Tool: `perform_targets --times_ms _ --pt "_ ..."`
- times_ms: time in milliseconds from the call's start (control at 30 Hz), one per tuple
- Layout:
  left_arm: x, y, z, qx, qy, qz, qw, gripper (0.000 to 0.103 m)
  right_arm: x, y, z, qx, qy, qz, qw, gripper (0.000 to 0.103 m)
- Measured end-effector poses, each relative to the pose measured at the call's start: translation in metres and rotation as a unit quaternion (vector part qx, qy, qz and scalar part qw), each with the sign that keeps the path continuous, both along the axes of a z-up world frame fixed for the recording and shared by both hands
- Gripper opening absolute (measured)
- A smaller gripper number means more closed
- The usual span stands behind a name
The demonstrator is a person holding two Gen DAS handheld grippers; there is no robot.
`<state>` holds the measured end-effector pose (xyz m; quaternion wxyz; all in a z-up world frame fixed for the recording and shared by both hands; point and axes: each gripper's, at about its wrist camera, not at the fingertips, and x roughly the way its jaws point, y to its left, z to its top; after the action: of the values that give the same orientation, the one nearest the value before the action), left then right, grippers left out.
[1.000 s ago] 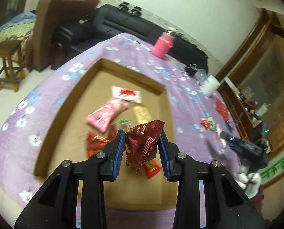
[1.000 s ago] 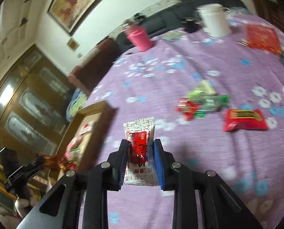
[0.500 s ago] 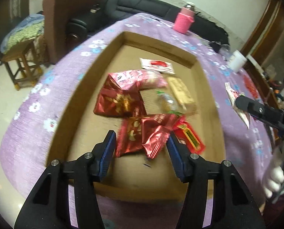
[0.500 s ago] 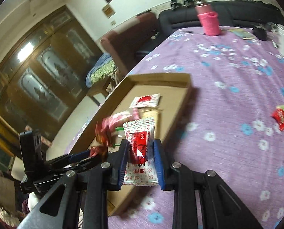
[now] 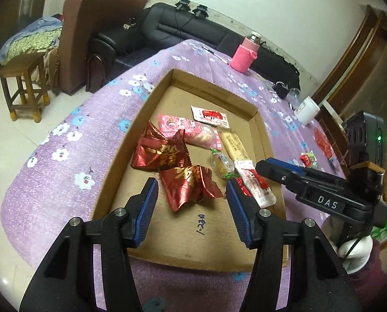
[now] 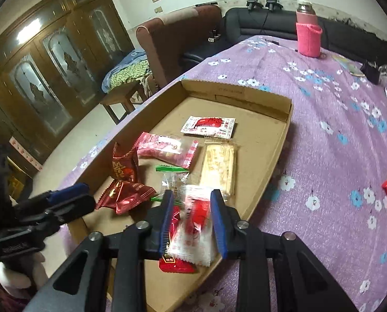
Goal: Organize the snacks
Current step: 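Carry both snacks into the cardboard tray and open both grippers, then move both open grippers from the tray back over the remaining snacks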
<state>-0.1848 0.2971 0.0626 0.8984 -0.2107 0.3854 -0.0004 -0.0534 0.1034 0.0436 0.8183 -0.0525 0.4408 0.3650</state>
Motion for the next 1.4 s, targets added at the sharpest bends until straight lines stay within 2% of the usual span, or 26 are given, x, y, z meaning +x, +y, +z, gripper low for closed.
perform_targets --times_ms 200,367,433,533,633,700,967,1400 --pt "-0.004 -0.003 0.005 -0.003 -0.009 -0.004 0.9999 0.055 -0.005 -0.01 0.007 0.005 -0.017 -0.017 1.0 0.035" --pt "-0.003 -0.017 0.008 0.016 -0.009 -0.01 0.9998 0.055 -0.009 -0.026 0.011 0.018 -0.019 -0.031 0.999 0.036" --pt "-0.002 -0.025 0.009 0.034 -0.004 -0.008 0.9994 0.055 -0.012 -0.031 0.012 0.022 -0.017 -0.033 0.999 0.036" --pt "-0.002 -0.038 0.01 0.083 0.003 -0.003 0.9965 0.055 -0.017 -0.037 0.011 0.027 -0.016 -0.038 0.999 0.04" --pt "-0.002 -0.053 0.012 0.141 0.004 0.0 0.9899 0.055 -0.022 -0.044 0.01 0.035 -0.012 -0.046 0.998 0.047" --pt "0.0 -0.063 0.012 0.173 0.007 -0.001 0.985 0.055 -0.024 -0.049 0.008 0.042 -0.007 -0.049 0.998 0.048" --pt "0.007 -0.089 0.009 0.228 0.017 -0.014 0.9733 0.055 -0.029 -0.068 0.001 0.049 0.0 -0.065 0.997 0.052" --pt "0.013 -0.115 0.008 0.247 0.026 -0.037 0.968 0.055 -0.03 -0.087 -0.004 0.061 0.007 -0.081 0.995 0.052"
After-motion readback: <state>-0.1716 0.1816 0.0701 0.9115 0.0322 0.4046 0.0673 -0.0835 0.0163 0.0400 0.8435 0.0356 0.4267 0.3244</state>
